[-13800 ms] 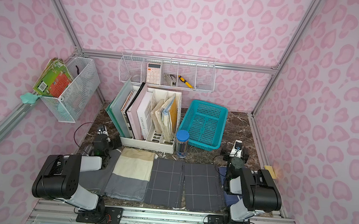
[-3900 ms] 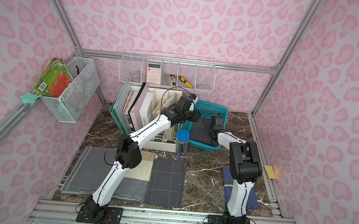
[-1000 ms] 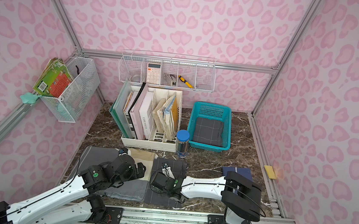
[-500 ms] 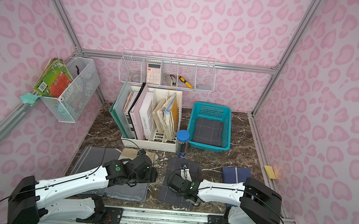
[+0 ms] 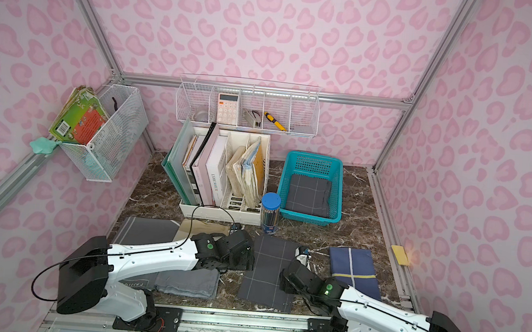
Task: Put the folded pillowcase in the basket
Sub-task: Move the pillowcase to the center of the board, then pick up the pillowcase at the center of the board.
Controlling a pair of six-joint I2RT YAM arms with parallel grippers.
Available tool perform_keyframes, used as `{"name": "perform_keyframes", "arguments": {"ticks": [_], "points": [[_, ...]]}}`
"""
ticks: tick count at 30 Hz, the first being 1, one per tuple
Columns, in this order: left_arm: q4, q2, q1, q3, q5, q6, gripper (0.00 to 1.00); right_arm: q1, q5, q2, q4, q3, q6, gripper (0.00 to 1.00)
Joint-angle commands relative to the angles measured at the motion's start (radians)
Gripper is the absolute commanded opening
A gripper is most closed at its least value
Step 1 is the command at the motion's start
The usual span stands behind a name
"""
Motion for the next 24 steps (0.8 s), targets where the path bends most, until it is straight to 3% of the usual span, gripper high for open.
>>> {"name": "perform_keyframes", "arguments": {"ticks": [1,8,18,22,24], "points": [[0.036,0.043,0.0,0.025,0.028,-0.004,0.83,-0.053,-0.101,-0.087,0.074,-0.057,0.029,0.73],[0.001,0.187,0.003,0.11,0.035,-0.047,0.76,-0.143,-0.123,-0.2,0.016,-0.078,-0.004,0.72],[0.048,0.236,0.026,0.092,0.077,-0.078,0.75,-0.157,-0.179,-0.028,0.129,-0.103,-0.022,0.71],[0.062,0.278,0.039,0.103,0.123,-0.08,0.62,-0.157,-0.19,0.02,0.173,-0.097,-0.038,0.61],[0.061,0.295,0.043,0.113,0.139,-0.082,0.53,-0.156,-0.19,0.04,0.188,-0.092,-0.041,0.49]]}}
